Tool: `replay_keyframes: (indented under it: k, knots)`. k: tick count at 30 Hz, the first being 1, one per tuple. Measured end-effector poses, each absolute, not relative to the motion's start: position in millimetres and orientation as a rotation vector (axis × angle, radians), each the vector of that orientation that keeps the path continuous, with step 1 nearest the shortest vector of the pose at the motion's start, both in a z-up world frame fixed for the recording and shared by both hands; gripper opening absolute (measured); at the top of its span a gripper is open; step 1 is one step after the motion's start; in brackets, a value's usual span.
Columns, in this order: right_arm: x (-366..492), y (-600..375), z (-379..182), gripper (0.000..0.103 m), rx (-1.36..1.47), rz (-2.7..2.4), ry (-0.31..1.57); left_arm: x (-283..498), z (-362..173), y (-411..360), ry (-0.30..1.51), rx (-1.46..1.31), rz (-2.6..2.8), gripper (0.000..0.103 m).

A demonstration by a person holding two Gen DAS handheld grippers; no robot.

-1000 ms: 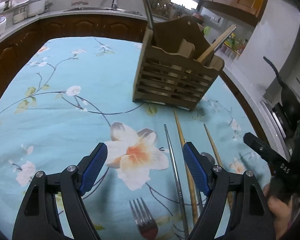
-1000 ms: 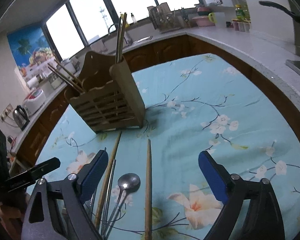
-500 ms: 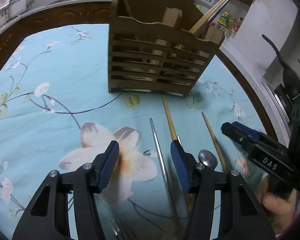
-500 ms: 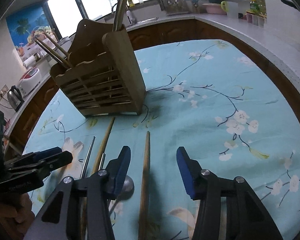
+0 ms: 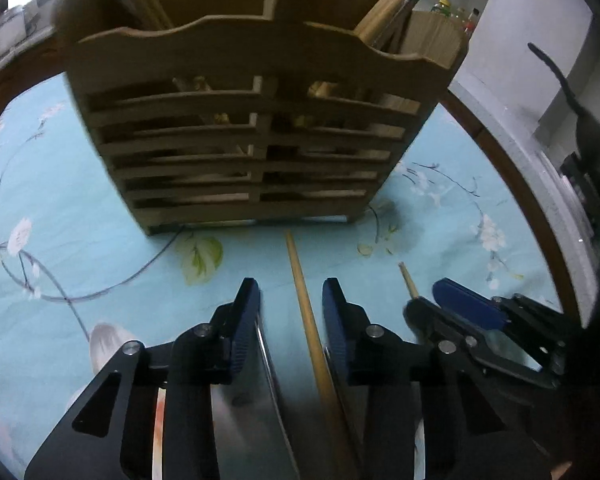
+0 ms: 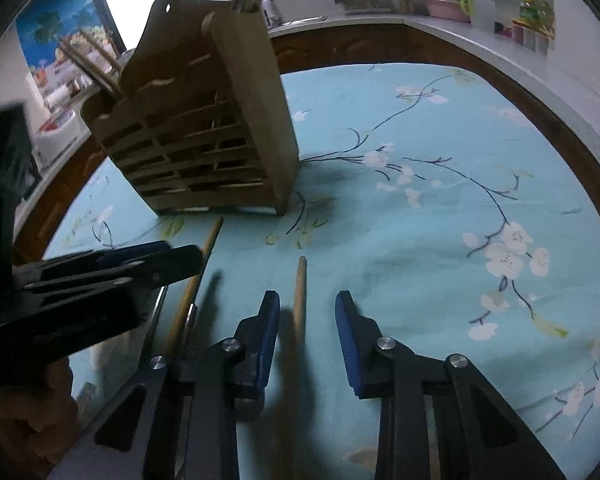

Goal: Organize utensils
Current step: 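Close the left tool on a wooden chopstick while the right tool grasps another, then lift both wooden chopsticks and lower them into the wooden holder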

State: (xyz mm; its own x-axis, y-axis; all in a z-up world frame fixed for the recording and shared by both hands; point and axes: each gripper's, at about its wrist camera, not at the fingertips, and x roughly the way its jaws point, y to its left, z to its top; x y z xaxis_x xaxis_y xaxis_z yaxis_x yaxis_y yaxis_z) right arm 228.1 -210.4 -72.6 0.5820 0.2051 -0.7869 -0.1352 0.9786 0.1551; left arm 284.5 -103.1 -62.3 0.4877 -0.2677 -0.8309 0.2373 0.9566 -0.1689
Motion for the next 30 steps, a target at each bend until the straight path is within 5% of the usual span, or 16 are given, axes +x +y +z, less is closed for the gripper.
replay_keyframes:
  k: [4, 9, 30]
  knots:
    - [232, -203, -74, 0.027, 0.022, 0.198, 0.924, 289, -65, -107, 1.005, 0.008, -0.291, 0.008]
    - [230, -200, -75, 0.008, -0.044, 0.175, 0.911, 287, -66, -110, 0.989, 0.046, -0.300, 0.007]
    - [166, -239, 23, 0.005, 0.174, 0.245, 0.706, 207, 30, -48, 0.800, -0.147, -0.389, 0.005]
